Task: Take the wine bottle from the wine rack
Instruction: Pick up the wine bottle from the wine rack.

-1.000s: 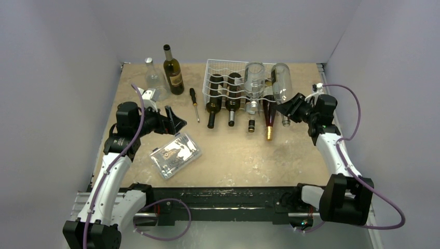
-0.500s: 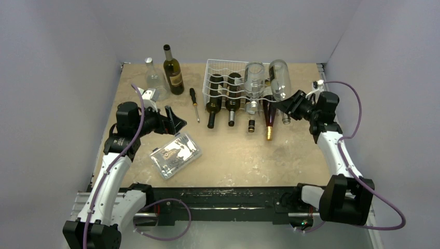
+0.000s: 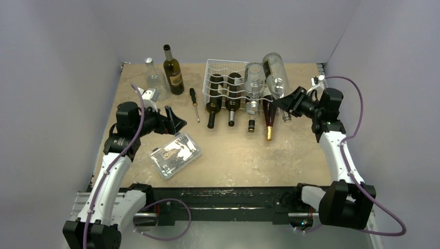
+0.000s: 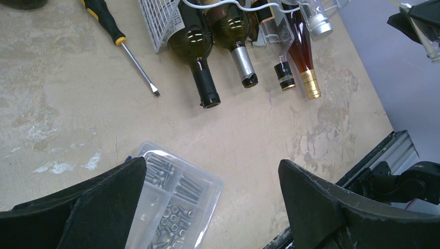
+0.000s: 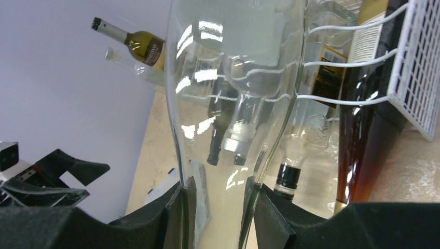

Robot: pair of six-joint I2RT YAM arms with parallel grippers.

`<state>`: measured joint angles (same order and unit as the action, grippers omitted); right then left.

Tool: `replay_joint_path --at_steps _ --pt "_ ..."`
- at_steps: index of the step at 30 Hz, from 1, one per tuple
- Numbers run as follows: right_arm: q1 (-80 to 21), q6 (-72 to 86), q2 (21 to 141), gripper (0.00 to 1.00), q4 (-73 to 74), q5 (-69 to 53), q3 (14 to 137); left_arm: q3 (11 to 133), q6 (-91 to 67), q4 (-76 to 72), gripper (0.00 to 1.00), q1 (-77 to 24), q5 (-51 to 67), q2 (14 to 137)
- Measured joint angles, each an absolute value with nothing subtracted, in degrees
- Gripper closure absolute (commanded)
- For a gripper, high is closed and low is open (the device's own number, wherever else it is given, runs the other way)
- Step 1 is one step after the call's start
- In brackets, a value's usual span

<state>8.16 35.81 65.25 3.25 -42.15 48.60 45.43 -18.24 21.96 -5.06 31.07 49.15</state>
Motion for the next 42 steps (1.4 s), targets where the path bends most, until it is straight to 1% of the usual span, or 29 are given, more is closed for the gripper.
replay_joint_path --at_steps 12,19,25,31,35,42 --pt "7.33 34.15 64.31 1.00 3.60 -51.13 48.99 45.43 -18.24 21.96 0.00 -5.06 31.07 48.93" --pt "5.08 30.72 63.09 1.00 6.96 -55.16 48.99 45.43 -18.22 21.96 0.00 -5.06 31.07 48.73" --pt "-1.17 25.17 62.85 1.00 13.26 -55.31 50.15 45.43 -17.93 22.00 0.00 -5.06 30.94 48.27" --pt "-6.63 22.65 62.87 1.00 17.96 -58.06 50.22 45.43 -17.34 21.91 0.01 -5.06 31.00 47.29" --pt "-8.38 23.07 63.13 1.00 17.65 -59.05 49.87 45.36 -17.43 20.38 0.02 -5.13 33.65 46.06" --pt "-12.19 24.58 66.17 1.00 14.85 -59.07 47.40 41.58 -17.82 12.88 0.03 -8.14 39.24 40.51"
